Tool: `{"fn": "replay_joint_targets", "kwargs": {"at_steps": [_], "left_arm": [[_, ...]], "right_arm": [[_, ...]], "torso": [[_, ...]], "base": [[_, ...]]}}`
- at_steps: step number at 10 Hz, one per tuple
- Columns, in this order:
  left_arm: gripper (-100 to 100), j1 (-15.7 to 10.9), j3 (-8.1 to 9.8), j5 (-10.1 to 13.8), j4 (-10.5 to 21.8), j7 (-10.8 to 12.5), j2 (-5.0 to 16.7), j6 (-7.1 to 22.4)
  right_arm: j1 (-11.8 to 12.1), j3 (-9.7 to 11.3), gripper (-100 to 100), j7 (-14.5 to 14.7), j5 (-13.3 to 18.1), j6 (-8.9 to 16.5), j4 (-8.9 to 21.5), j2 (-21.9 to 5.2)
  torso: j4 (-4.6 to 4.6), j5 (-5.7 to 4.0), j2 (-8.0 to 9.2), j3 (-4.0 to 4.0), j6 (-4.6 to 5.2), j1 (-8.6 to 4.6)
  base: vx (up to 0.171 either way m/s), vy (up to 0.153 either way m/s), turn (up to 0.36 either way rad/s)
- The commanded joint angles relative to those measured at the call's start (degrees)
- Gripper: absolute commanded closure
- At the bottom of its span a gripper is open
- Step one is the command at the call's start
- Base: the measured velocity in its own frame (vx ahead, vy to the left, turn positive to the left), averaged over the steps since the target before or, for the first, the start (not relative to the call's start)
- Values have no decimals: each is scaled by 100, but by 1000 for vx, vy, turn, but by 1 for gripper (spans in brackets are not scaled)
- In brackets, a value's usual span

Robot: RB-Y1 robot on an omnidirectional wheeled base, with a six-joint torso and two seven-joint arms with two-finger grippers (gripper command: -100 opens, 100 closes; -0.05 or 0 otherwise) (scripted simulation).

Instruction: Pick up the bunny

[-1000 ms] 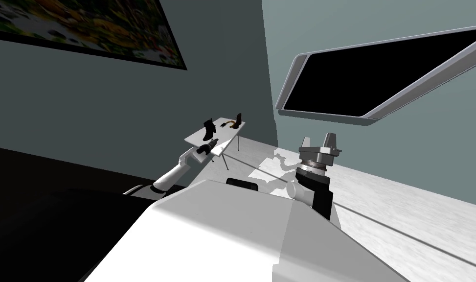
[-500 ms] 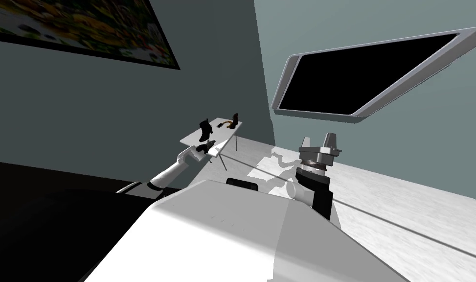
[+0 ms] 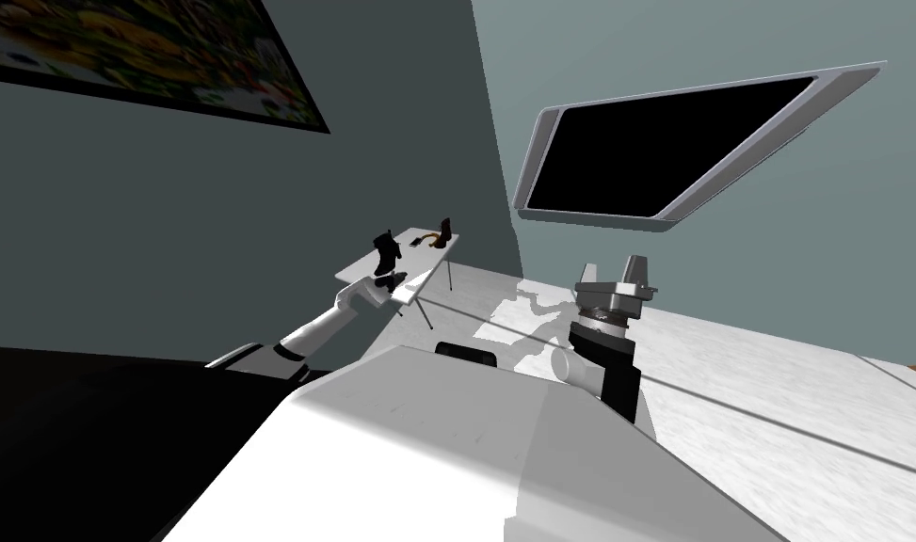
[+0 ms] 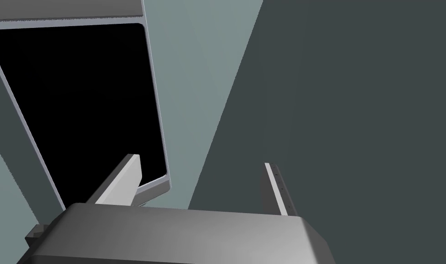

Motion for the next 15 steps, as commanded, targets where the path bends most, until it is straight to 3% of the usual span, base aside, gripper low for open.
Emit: {"fn": "replay_joint_targets", "kwargs": {"at_steps": [1,6,7,8,9,11,12,13,15], "left_arm": [[-100,-98,-53,35,170,-139,103,261],[-100,-230,-96,183,453,-410,479,839],[-100,-200,-74,192,368,-373,457,786],[0,-203,-75,196,376,-385,465,810],[-100,-206,-77,127,557,-403,378,678],[-100,-210,-79,58,739,-423,293,548],[-100,-217,-86,68,669,-408,310,617],[100,-218,-86,65,683,-412,306,598],[100,-214,-89,62,684,-418,310,604]], "right_arm": [[0,0,0,0,0,0,0,0],[0,0,0,0,0,0,0,0],[0,-1,0,0,0,0,0,0],[0,-1,0,0,0,0,0,0],[0,-1,0,0,0,0,0,0],[1,-1,0,0,0,0,0,-1],[1,-1,0,0,0,0,0,-1],[1,-1,0,0,0,0,0,0],[0,0,0,0,0,0,0,0]], "torso": [[0,0,0,0,0,0],[0,2,-1,0,-1,10],[0,3,-1,-1,-2,15],[0,4,2,1,-2,14],[1,3,5,3,-2,11],[-1,6,-6,-3,-2,21],[-2,6,-11,-6,-2,21],[-1,4,-4,-3,-3,16],[2,5,2,2,0,8]], "base": [[16,-26,-94],[18,-5,-63],[10,11,-8],[0,0,0],[21,23,-47],[43,28,-42],[23,12,-8],[3,4,15],[1,0,-5]]}}
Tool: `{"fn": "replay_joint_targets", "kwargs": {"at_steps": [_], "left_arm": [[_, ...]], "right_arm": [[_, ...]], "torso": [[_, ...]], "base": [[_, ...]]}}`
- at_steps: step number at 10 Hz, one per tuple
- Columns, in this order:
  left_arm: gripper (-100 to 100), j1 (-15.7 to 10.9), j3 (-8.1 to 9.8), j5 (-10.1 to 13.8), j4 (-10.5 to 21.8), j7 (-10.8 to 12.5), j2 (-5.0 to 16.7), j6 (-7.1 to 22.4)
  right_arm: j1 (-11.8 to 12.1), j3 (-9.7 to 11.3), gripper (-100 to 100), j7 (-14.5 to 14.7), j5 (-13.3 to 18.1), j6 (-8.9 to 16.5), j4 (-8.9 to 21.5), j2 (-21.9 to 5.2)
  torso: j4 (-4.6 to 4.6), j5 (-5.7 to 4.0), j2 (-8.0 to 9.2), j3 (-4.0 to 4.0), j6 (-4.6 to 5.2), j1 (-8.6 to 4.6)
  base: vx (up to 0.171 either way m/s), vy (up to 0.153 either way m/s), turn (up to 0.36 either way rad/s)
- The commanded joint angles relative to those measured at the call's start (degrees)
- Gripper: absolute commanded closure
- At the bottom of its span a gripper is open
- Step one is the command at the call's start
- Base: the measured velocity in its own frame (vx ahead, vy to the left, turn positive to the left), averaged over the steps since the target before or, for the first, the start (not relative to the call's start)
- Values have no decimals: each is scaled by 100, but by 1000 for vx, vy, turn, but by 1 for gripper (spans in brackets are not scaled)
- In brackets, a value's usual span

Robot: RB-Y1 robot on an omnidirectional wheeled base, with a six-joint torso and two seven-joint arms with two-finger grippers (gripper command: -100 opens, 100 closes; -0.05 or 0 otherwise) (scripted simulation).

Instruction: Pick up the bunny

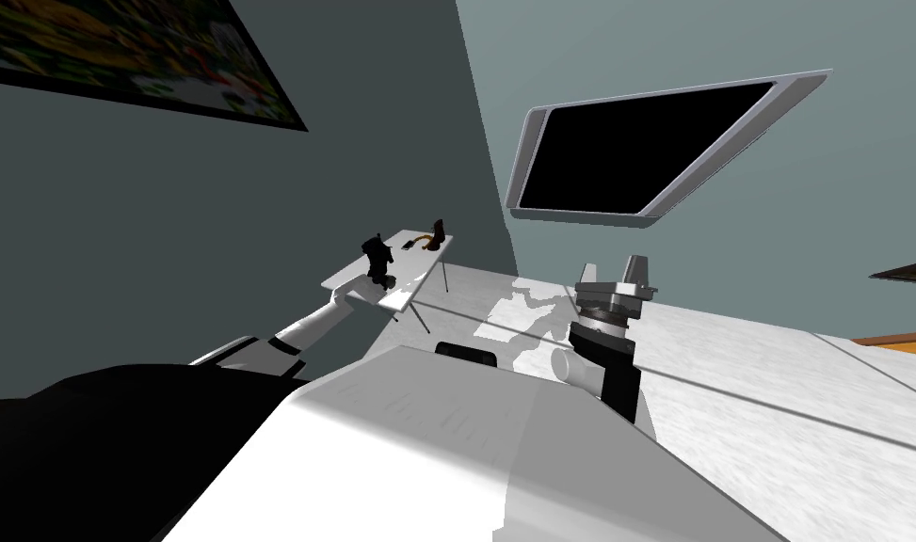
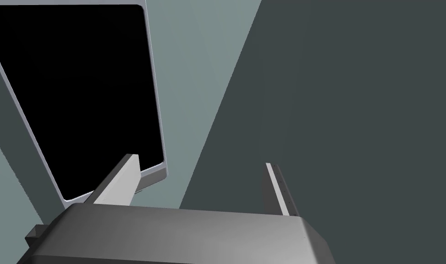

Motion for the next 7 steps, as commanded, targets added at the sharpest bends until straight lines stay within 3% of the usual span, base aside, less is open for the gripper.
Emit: {"fn": "replay_joint_targets", "kwargs": {"at_steps": [1,2,3,4,5,6,7], "left_arm": [[100,0,0,0,0,0,0,0],[100,0,0,0,0,0,0,0],[0,0,0,1,0,1,-1,0],[100,10,13,79,-162,20,85,101],[100,13,15,134,-307,36,154,205],[100,25,19,97,-229,27,118,126],[0,28,19,105,-240,29,125,142]], "right_arm": [[0,0,0,0,0,0,0,0],[0,0,0,0,0,0,0,0],[0,0,0,0,0,0,0,0],[0,0,0,0,0,0,0,0],[0,0,0,0,0,0,0,0],[-1,0,0,0,0,0,0,0],[-1,0,0,0,0,0,0,0]], "torso": [[0,0,0,0,0,0],[1,0,2,1,0,1],[1,-1,3,2,0,1],[1,-1,4,3,0,0],[4,-3,14,9,-4,-6],[6,-5,26,15,-5,-15],[6,-5,21,13,-2,-11]], "base": [[0,0,0],[0,0,0],[0,0,0],[-26,-13,56],[-55,-37,65],[-27,-20,16],[0,0,0]]}}
